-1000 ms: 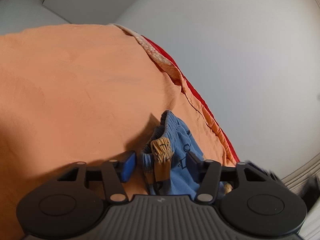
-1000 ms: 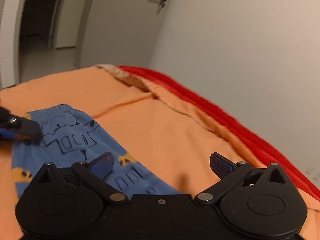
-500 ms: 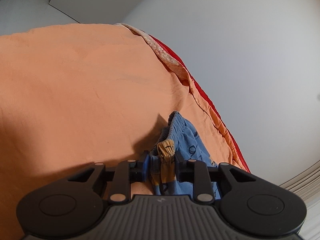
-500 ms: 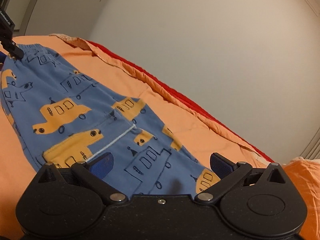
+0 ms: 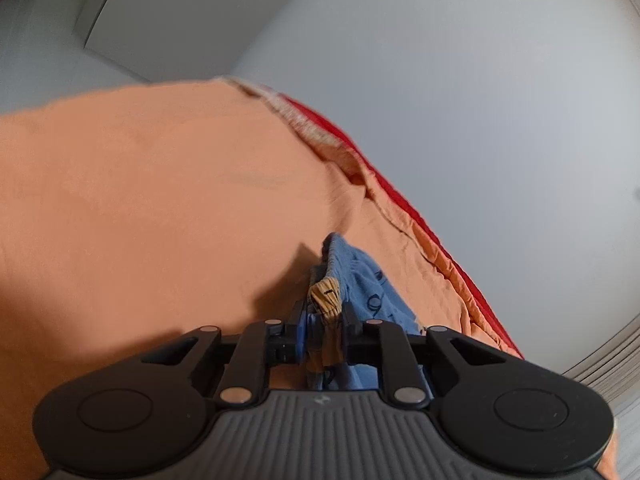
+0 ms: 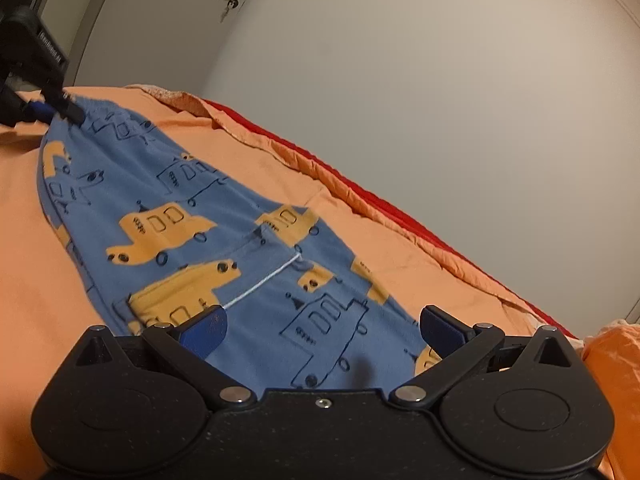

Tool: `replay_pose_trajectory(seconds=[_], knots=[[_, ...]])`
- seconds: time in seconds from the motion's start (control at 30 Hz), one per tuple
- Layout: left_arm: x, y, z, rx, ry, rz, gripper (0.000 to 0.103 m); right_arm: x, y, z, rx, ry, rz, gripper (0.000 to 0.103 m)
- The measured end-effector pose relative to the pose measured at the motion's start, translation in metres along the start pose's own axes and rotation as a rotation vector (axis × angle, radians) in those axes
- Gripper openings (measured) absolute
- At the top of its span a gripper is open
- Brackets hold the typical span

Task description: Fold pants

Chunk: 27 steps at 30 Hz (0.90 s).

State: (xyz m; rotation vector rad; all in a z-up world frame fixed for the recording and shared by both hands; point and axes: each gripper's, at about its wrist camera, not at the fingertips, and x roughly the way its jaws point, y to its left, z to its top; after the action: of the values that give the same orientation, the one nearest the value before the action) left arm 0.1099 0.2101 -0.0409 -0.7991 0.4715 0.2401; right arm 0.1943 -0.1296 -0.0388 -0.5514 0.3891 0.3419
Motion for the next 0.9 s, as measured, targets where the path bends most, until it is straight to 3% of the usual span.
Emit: replay_pose_trajectory(seconds=[0.27, 0.37, 0.63, 0.9], knots=[[-0.020, -0.038, -0.008, 0.194, -0.084, 0.030, 0.017, -0.001, -0.002, -0.001, 0.042, -0.050, 0.014, 0.102], [-0.028, -0.051, -0.010, 0.265, -0.098, 0.030, 0.016, 0.008, 0.004, -0.006, 0.022, -0.026, 0.025, 0.102], [-0.046, -0.129, -0.027, 0.482, -0.149, -0.098, 0.016, -0.005, -0.033, -0.009, 0.140, -0.043, 0.007, 0.102], [-0.035, -0.214, -0.077, 0.753, -0.051, -0.249, 0.017, -0.036, -0.095, -0.043, 0.184, -0.054, -0.060, 0.102]])
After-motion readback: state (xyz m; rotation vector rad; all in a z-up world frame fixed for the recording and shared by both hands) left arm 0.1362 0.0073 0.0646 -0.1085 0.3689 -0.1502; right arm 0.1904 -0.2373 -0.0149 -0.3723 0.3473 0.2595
